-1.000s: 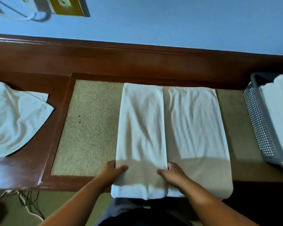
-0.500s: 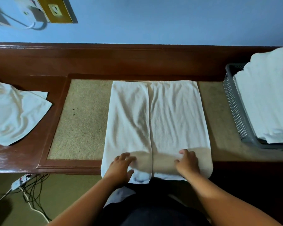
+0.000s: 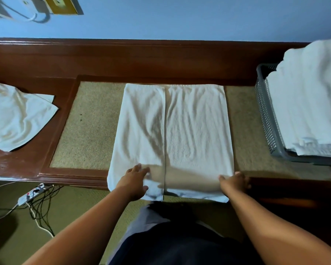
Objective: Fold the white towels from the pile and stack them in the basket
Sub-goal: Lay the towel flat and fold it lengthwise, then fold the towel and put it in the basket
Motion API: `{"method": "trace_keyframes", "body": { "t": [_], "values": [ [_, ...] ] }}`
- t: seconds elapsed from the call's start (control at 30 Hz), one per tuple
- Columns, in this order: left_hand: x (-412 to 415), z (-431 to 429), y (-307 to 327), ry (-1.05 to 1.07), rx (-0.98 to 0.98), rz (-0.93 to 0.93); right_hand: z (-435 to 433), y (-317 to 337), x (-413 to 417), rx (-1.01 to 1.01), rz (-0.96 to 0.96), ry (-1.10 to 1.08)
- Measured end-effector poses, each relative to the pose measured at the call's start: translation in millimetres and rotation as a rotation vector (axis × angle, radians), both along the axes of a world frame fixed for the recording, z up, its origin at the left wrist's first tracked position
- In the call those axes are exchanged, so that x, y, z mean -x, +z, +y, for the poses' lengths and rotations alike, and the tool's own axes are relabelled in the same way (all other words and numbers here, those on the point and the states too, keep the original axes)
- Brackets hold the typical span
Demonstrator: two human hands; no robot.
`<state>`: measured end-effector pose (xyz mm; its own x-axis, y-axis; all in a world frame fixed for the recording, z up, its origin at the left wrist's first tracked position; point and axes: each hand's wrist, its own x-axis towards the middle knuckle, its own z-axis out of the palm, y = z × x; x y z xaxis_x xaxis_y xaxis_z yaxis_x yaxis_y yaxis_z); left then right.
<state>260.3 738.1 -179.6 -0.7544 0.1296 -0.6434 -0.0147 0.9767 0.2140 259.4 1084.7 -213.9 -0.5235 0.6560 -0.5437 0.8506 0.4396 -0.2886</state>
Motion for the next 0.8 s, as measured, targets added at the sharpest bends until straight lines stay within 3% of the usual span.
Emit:
{"method": "trace_keyframes", "body": {
  "t": [0.37,0.57,0.8],
  "values": [
    [-12.9,9.7,-9.0,0.057,0.028,-0.003,22.9,10.0,2.8,0.120,-0.079,0.346],
    [-15.6,9.2,-6.8,0.070,-0.005,0.021,19.1,17.0,-9.1,0.237,0.077,0.266],
    [-19.0,-5.6,-5.8,0.059,-0.098,0.060,17.4,22.3,-18.7,0.289,0.074,0.228]
  ]
}}
